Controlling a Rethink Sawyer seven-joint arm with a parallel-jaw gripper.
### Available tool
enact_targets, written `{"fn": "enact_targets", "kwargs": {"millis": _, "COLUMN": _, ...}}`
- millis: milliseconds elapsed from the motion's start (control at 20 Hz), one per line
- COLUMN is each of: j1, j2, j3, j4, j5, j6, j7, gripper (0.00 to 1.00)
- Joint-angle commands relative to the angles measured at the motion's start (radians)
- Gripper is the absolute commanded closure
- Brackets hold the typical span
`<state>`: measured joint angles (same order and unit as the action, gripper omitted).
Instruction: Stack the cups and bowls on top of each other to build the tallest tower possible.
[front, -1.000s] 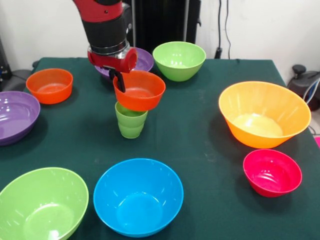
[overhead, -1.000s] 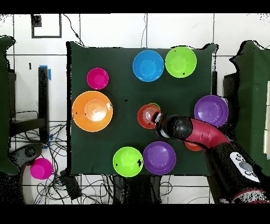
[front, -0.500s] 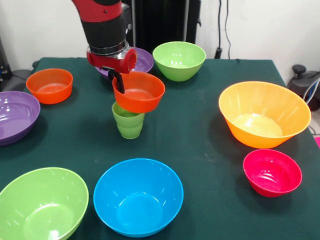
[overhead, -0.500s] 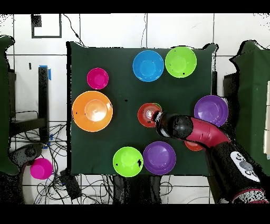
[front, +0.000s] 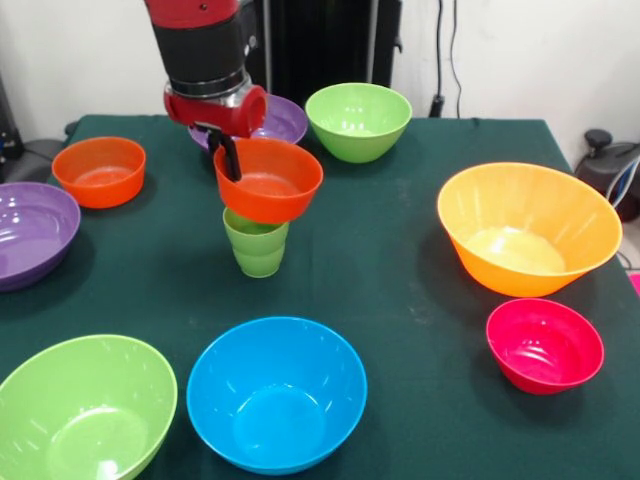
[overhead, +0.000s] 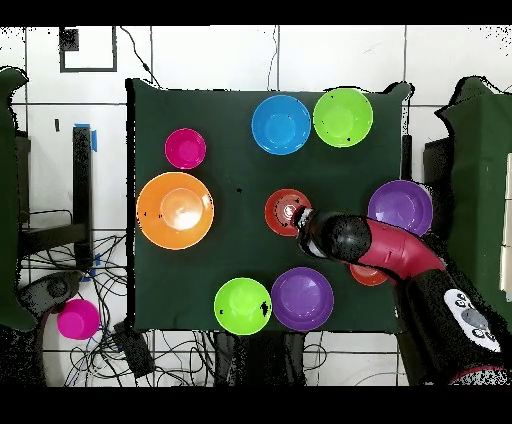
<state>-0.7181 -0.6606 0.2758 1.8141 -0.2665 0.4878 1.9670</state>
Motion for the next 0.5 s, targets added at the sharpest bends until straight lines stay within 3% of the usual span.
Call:
{"fn": "enact_targets", "kwargs": {"millis": 50, "j1": -0.007, "j2": -0.08, "j3": 0.087, "j4": -0.066, "j5": -0.017, "j6": 0.169, "j7": -0.133, "gripper": 1.0}}
{"fn": "enact_targets", "kwargs": {"millis": 500, "j1": -0.011, "j2": -0.07, "j3": 0.102, "j4": -0.076, "j5": -0.03, "j6": 0.164, "j7": -0.119, "gripper": 1.0}}
